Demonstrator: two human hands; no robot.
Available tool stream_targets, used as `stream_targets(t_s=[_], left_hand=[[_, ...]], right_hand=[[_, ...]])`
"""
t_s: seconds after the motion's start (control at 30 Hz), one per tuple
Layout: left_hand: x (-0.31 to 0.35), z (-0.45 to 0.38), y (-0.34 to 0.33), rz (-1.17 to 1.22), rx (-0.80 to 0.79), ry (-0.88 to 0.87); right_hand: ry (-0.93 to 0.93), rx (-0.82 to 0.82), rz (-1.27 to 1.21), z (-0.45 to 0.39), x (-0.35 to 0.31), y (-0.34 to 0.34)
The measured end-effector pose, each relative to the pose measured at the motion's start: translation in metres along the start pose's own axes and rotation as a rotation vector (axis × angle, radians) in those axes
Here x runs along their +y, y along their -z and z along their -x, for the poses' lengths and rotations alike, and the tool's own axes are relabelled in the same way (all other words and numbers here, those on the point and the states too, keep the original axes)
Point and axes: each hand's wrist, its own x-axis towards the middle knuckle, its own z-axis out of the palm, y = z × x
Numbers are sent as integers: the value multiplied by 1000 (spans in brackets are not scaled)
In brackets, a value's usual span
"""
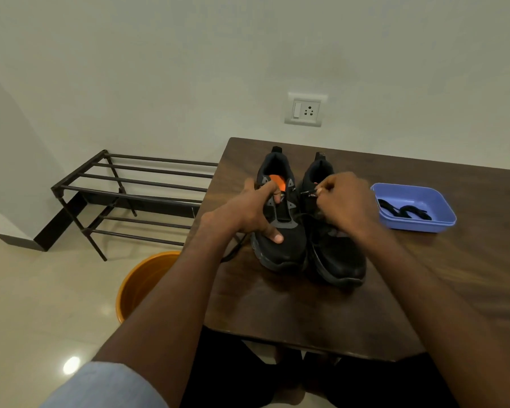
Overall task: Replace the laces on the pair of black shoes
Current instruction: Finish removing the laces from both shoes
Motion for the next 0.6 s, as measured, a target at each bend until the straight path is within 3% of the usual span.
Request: stream_targets(t_s=[0.17,0.33,0.5,0.6], left_hand=[[0,-3,-7,-10,-2,-12],[6,-3,-16,21,37,11],[5,-1,-13,49,33,5],[5,0,-11,66,38,7]], right_hand=[[199,-378,279,16,-7,3],[199,-374,269,16,-10,-10],[68,-326,-119,13,0,-3],[-166,-234,-716,18,-4,6]])
